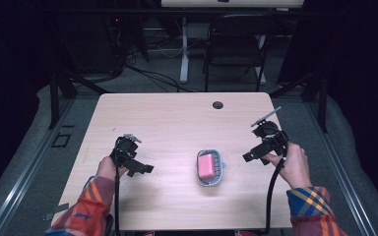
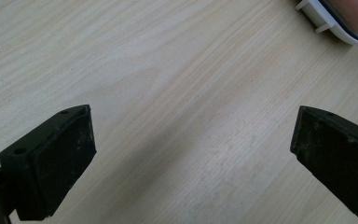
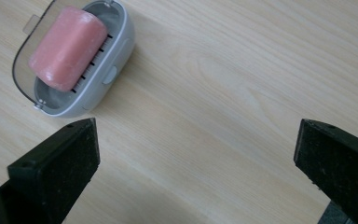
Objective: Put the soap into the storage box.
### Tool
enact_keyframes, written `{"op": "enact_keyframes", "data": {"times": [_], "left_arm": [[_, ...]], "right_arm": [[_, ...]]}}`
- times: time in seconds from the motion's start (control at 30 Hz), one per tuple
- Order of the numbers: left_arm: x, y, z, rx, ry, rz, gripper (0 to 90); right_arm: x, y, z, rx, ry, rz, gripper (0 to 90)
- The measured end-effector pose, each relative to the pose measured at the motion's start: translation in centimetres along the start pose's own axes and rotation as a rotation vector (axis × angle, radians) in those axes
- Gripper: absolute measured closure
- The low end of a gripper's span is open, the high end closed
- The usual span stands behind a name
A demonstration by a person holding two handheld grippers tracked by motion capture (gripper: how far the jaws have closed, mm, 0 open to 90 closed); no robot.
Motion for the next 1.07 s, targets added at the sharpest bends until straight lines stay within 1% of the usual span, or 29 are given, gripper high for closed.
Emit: {"op": "enact_keyframes", "data": {"times": [0.1,0.13,0.17,0.27,0.33,0.4,0.43,0.47,0.5,0.6,0.63,0.67,0.77,0.83,0.87,0.9,0.93,1.03,1.07], "left_arm": [[0.0,0.0,0.0,-0.001,-0.002,0.000,0.0],[0.0,0.0,0.0,0.000,-0.002,0.000,0.0],[0.0,0.0,0.0,0.000,-0.002,-0.001,0.0],[0.0,0.0,0.0,0.002,-0.006,-0.001,0.0],[0.0,0.1,0.1,0.002,-0.007,-0.002,0.0],[-0.1,0.1,0.1,0.002,-0.007,0.000,0.0],[-0.1,0.1,0.1,0.001,-0.006,0.001,0.0],[-0.1,0.1,0.1,0.002,-0.006,0.001,0.0],[-0.1,0.1,0.1,0.002,-0.007,0.000,0.0],[-0.1,0.0,0.1,0.004,-0.010,-0.003,0.0],[0.0,0.0,0.1,0.001,-0.010,-0.004,0.0],[0.0,0.0,0.1,0.000,-0.008,-0.005,0.0],[0.0,-0.1,0.1,-0.002,-0.009,-0.006,0.0],[0.0,-0.1,0.1,-0.001,-0.012,-0.012,0.0],[0.0,-0.1,0.1,-0.002,-0.012,-0.010,0.0],[0.0,-0.2,0.1,-0.004,-0.013,-0.010,0.0],[0.0,-0.2,0.0,-0.005,-0.010,-0.012,0.0],[0.0,-0.1,0.0,-0.005,-0.007,-0.008,0.0],[0.0,-0.1,0.0,-0.006,-0.008,-0.008,0.0]], "right_arm": [[-0.8,0.0,0.7,-0.004,-0.014,0.012,0.0],[-1.0,0.0,0.8,0.001,-0.020,0.013,0.0],[-1.3,-0.1,1.2,-0.008,-0.022,0.017,0.0],[-2.2,-0.3,1.8,-0.012,-0.034,0.024,0.0],[-2.7,-0.6,2.2,-0.018,-0.043,0.033,0.0],[-3.3,-1.0,2.7,-0.024,-0.046,0.028,0.0],[-3.7,-1.2,2.8,-0.021,-0.055,0.030,0.0],[-4.0,-1.4,3.1,-0.030,-0.053,0.025,0.0],[-4.4,-1.8,3.2,-0.025,-0.063,0.028,0.0],[-5.7,-2.8,3.8,-0.031,-0.065,0.009,0.0],[-6.0,-3.1,3.9,-0.017,-0.073,0.004,0.0],[-6.4,-3.5,4.1,-0.017,-0.078,0.000,0.0],[-7.5,-4.4,4.4,-0.011,-0.068,-0.014,0.1],[-8.0,-5.3,4.4,-0.005,-0.069,-0.019,0.2],[-8.3,-5.7,4.5,-0.011,-0.060,-0.046,0.2],[-8.4,-6.2,4.5,-0.004,-0.065,-0.054,0.2],[-8.5,-6.5,4.5,0.004,-0.064,-0.074,0.2],[-8.4,-7.3,4.4,0.003,-0.044,-0.102,0.2],[-8.3,-7.6,4.1,0.017,-0.060,-0.076,0.3]]}}
Point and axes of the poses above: each handheld gripper's, and its own axes: y roughly backward along the jaws, x roughly out of its top, z roughly to its right, the point moved 4 cm from there along -y, roughly forward along the jaws, and after that the axes turned 6 degrees about -z, right-handed, at the moved point
